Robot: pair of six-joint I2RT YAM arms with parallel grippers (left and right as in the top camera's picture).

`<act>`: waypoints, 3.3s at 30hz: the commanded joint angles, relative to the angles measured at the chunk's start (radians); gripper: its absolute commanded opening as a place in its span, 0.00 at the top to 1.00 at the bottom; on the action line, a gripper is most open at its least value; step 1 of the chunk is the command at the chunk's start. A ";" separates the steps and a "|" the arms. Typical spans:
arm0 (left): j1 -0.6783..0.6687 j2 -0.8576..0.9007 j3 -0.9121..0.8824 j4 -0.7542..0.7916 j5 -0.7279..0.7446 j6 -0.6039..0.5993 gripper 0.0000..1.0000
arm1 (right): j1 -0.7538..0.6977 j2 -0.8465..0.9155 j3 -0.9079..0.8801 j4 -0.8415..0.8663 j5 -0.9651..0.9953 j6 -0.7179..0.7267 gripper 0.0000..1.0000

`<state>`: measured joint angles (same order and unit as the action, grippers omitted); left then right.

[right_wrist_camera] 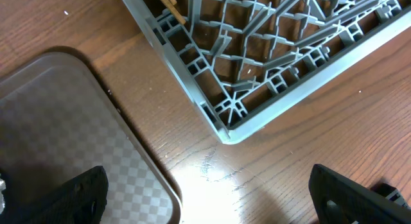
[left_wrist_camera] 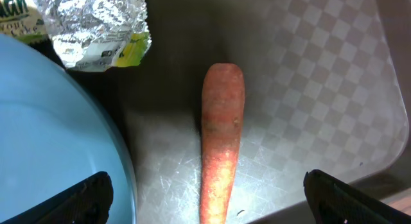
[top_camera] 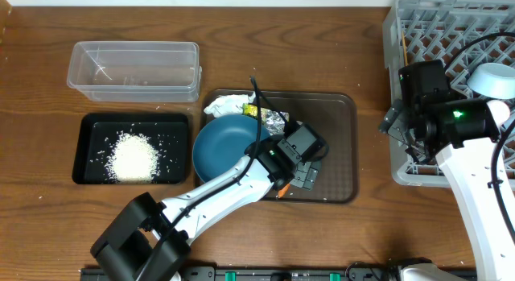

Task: Sort waste into correct bins and load items into the dishwasher rack
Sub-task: 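Close the left gripper on the carrot, then carry the carrot with the left gripper onto the black rice tray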

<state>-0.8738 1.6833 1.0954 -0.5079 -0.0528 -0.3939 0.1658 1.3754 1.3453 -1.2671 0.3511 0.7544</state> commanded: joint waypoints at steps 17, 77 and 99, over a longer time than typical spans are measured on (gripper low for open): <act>-0.079 0.078 0.005 0.067 -0.098 0.106 0.02 | -0.008 -0.001 -0.001 -0.001 0.011 0.015 0.01; -0.050 -0.159 0.017 0.070 -0.045 0.082 0.81 | -0.008 -0.001 -0.001 -0.001 0.011 0.015 0.01; 1.027 -0.455 -0.040 -0.298 -0.084 -0.298 0.81 | -0.008 -0.001 -0.001 -0.001 0.011 0.015 0.01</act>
<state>0.0582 1.1923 1.0832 -0.8017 -0.1642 -0.5674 0.1658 1.3754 1.3453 -1.2671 0.3508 0.7544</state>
